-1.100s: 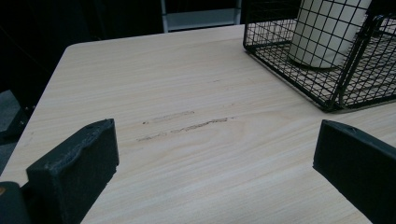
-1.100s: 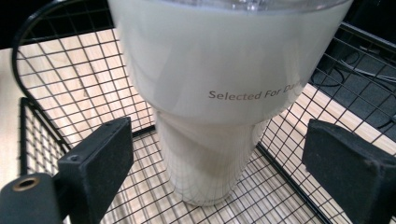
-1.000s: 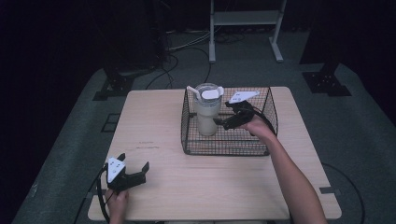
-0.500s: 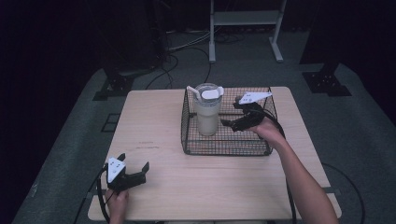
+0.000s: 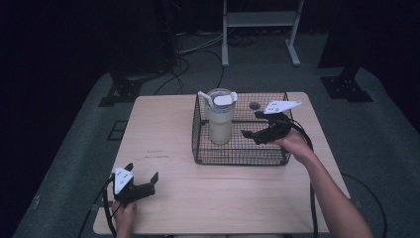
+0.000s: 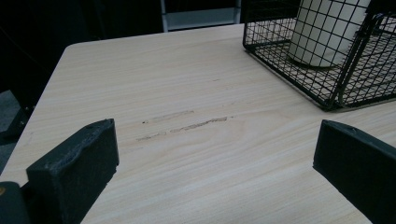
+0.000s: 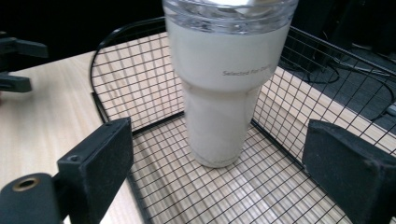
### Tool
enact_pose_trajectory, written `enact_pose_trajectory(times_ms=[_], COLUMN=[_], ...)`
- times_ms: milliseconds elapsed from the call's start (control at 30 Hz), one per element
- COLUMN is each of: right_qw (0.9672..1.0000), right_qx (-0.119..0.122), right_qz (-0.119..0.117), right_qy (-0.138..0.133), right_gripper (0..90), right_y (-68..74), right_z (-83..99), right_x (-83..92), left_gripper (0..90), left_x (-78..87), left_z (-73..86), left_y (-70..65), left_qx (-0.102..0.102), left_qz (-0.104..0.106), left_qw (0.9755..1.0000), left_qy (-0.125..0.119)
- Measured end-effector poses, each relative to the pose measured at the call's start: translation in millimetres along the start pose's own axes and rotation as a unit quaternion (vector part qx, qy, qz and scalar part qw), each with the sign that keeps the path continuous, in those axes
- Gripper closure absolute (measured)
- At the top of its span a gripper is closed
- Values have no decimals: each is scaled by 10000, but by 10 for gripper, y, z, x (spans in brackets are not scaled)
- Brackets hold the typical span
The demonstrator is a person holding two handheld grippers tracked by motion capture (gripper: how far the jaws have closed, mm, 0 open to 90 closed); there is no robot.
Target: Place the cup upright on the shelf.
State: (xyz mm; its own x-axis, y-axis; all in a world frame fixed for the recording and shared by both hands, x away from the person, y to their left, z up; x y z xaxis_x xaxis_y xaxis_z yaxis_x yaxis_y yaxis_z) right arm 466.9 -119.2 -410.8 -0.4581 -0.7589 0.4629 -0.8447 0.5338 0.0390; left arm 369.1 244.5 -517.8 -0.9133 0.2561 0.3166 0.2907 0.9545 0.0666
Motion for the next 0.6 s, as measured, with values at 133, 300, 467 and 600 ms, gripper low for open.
enact_pose_trajectory(times_ms=[133, 300, 467, 600], right_qw=[9994, 9995, 9996, 9996], right_qx=[-115, -57, -50, -47], right_qz=[-255, -290, -267, -249], right_qy=[-185, -117, -66, -85], right_gripper=[83, 83, 83, 83], right_y=[124, 193, 205, 240], right_z=[-29, 19, 122, 195], right_x=[88, 143, 205, 272], left_gripper=[0, 0, 0, 0], left_x=[-4, 0, -3, -3], left_z=[-1, 2, 0, 1], left_y=[1, 1, -1, -3], left_qx=[-6, -30, -12, -2], left_qz=[-12, -10, -8, -8], left_qw=[10000, 10000, 10000, 10000], left_qy=[-3, 9, -3, 0])
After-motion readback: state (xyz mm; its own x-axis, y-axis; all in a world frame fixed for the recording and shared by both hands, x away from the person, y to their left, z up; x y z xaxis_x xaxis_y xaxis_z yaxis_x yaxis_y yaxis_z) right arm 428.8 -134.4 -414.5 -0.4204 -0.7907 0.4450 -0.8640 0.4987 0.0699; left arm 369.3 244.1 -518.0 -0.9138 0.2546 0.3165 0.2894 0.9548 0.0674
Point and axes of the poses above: each handheld gripper's, and its own axes: x roughly backward along the jaws, z roughly out of its underside, y roughly to its left, the point moved 10 cm from there along -x, roughly forward along the jaws, and after that the axes turned 4 degrees about -z, right-handed, at the moved point
